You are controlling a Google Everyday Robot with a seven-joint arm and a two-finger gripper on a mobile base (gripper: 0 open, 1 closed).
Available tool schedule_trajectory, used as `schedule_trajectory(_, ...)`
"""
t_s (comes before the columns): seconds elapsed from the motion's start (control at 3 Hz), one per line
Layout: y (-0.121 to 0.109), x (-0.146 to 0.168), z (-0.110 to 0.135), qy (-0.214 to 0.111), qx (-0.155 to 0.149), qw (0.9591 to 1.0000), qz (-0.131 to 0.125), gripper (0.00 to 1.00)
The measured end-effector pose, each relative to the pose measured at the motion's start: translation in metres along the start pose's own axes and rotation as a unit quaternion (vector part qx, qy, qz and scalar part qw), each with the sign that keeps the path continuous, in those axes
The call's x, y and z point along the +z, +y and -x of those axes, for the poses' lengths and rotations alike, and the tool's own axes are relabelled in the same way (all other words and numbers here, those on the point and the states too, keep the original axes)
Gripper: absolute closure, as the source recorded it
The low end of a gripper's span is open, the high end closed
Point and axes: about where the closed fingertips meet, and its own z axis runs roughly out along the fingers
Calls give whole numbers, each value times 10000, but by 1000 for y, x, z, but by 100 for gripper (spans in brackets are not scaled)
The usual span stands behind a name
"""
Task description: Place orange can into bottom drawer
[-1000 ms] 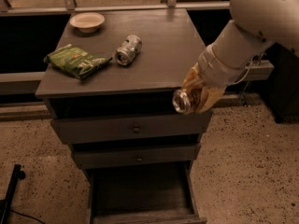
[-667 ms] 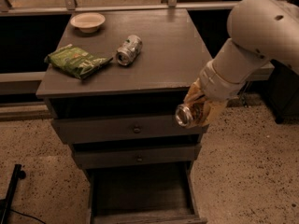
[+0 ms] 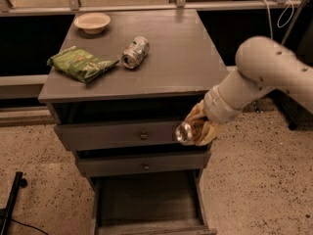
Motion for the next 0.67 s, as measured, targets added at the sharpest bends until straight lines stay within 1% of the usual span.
schedule_trajectory(0.33, 49, 103, 7, -1458, 593, 9875, -102, 100)
schedule_trajectory(0.67, 115, 212, -3, -2496, 1301, 9578, -575, 100)
